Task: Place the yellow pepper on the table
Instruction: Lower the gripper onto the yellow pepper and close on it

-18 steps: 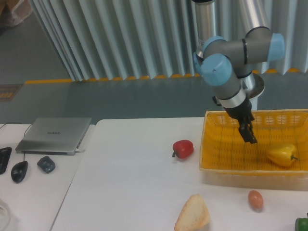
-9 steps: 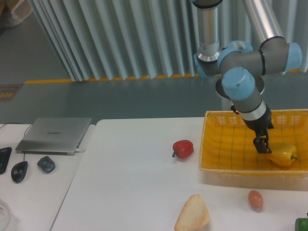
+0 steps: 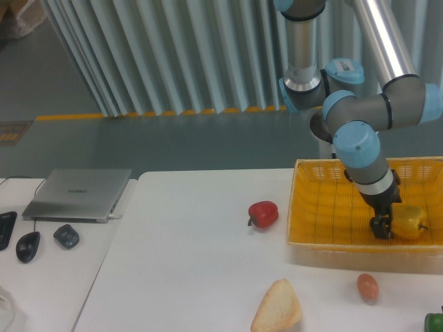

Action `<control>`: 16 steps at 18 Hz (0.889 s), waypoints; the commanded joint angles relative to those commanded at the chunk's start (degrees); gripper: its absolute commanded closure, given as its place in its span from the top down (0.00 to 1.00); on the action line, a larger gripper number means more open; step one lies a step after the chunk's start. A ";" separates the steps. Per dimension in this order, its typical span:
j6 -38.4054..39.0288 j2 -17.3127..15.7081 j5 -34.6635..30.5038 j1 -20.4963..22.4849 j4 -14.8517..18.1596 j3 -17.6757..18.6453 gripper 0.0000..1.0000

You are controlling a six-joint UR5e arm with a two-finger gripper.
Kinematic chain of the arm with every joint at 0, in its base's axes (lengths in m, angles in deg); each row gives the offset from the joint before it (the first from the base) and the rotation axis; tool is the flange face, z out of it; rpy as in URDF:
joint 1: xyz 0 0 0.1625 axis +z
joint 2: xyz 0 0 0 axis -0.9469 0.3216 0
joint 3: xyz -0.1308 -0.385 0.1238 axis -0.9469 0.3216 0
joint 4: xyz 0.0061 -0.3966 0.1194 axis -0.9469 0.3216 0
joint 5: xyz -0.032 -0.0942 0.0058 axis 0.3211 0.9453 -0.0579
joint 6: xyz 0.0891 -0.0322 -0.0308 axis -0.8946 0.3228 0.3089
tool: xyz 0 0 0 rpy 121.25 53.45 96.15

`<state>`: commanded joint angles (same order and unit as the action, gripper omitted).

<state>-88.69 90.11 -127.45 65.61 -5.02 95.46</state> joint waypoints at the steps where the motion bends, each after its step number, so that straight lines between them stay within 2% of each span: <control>1: -0.18 0.00 -0.18 0.18 -0.09 0.00 1.00; 6: -5.71 0.00 -1.67 1.67 0.00 0.26 1.00; 11: -5.98 -0.18 -3.43 2.02 0.00 1.32 1.00; 16: -5.19 -0.18 -1.07 2.55 -0.70 2.64 1.00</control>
<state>-93.88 89.93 -128.51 68.16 -5.72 98.09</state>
